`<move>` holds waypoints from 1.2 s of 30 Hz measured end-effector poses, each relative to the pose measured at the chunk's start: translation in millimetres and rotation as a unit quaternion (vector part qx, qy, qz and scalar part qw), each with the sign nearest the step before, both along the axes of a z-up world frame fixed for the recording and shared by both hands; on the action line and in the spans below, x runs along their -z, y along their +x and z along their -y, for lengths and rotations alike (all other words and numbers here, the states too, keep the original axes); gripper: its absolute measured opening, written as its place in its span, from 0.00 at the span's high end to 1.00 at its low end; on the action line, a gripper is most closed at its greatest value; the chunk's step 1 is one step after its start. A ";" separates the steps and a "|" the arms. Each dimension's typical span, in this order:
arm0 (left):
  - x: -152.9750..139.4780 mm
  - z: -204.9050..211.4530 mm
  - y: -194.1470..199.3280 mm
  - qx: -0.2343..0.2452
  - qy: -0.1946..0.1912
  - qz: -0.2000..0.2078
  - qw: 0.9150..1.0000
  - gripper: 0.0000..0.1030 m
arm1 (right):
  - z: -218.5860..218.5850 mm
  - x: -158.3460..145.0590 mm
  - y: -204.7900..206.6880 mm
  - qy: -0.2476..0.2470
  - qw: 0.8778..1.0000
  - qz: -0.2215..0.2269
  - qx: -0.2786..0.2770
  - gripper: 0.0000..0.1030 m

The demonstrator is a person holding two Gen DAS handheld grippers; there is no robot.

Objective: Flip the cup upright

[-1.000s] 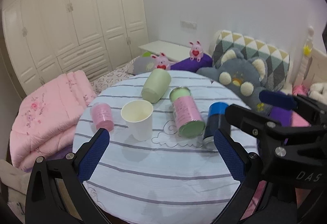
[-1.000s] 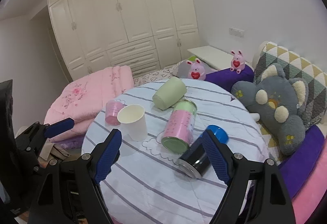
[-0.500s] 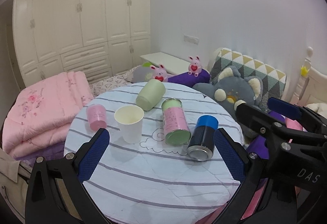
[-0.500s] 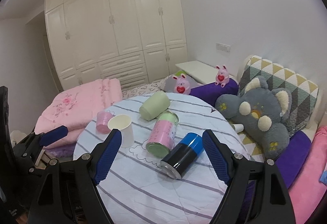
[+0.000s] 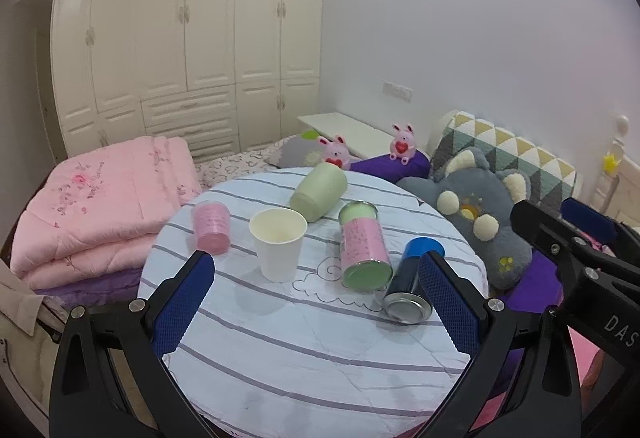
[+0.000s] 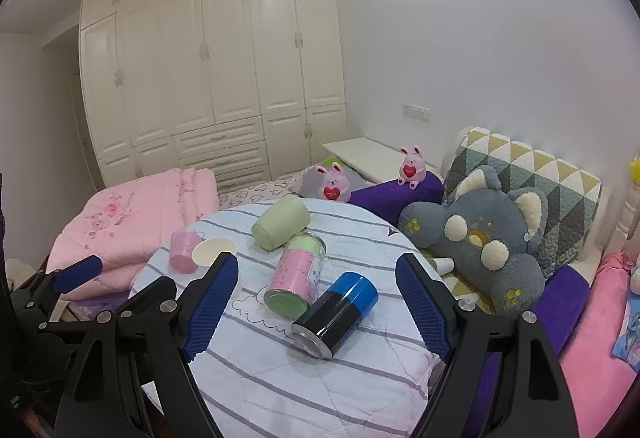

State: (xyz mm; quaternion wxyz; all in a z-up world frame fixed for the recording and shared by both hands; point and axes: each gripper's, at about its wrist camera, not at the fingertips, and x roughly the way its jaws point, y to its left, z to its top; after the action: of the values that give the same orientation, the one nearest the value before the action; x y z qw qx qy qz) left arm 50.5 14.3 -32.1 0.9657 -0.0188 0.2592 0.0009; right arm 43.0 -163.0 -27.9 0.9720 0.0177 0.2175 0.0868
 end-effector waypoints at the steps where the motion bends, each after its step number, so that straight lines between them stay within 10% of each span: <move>1: 0.0 -0.9 0.0 -0.004 0.001 0.002 1.000 0.00 | -0.8 -0.8 -0.8 -0.006 1.000 0.005 0.005 0.20; 36: 2.1 2.8 5.8 0.004 0.021 0.009 1.000 0.00 | -3.0 3.4 2.8 -0.025 0.999 0.002 0.029 0.20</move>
State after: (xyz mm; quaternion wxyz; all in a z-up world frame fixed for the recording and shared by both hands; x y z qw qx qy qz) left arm 56.3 11.6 -34.2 0.9682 0.0024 0.2501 0.0018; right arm 45.7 -160.0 -31.3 0.9747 -0.0009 0.2173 0.0530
